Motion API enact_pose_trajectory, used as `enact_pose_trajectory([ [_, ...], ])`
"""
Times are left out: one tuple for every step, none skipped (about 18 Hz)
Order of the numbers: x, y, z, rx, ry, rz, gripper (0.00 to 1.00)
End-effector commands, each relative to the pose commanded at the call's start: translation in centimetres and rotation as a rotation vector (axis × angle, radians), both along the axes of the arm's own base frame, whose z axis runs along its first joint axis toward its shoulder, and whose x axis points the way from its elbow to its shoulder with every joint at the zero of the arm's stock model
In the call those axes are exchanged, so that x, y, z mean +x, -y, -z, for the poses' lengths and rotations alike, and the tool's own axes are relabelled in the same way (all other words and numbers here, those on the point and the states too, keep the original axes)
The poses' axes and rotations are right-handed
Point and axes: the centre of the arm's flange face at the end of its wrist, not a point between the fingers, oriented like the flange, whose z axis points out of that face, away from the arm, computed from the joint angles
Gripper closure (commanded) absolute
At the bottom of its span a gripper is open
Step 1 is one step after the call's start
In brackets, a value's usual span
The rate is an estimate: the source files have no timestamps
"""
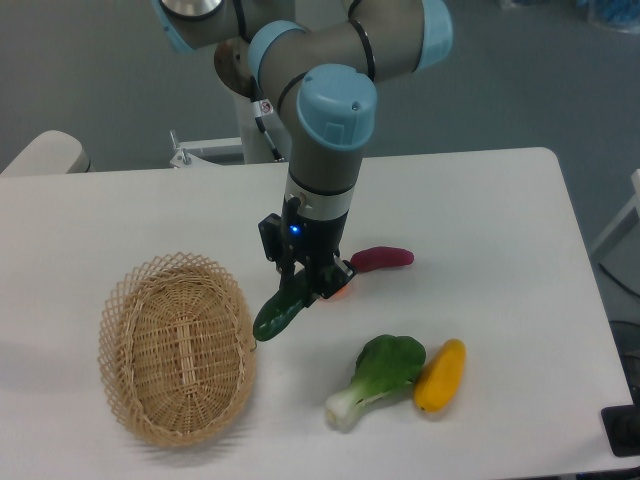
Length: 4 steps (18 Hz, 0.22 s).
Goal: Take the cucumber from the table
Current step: 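Lift the held cucumber up off the table toward the basket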
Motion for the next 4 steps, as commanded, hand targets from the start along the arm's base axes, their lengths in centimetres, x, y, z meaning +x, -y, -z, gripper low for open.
enact_pose_trajectory([
  [0.03,-0.09,0.01,0.0,0.0,0.0,0.83],
  [-0.03,-0.15,-0.21,0.003,-0.003,0.0,0.83],
  [0.0,-0.14,-0.31,0.005,-0.003,0.0,0.83],
  [-0.07,-0.09,-0.31,0.005,-0.003,-0.001,0.83],
])
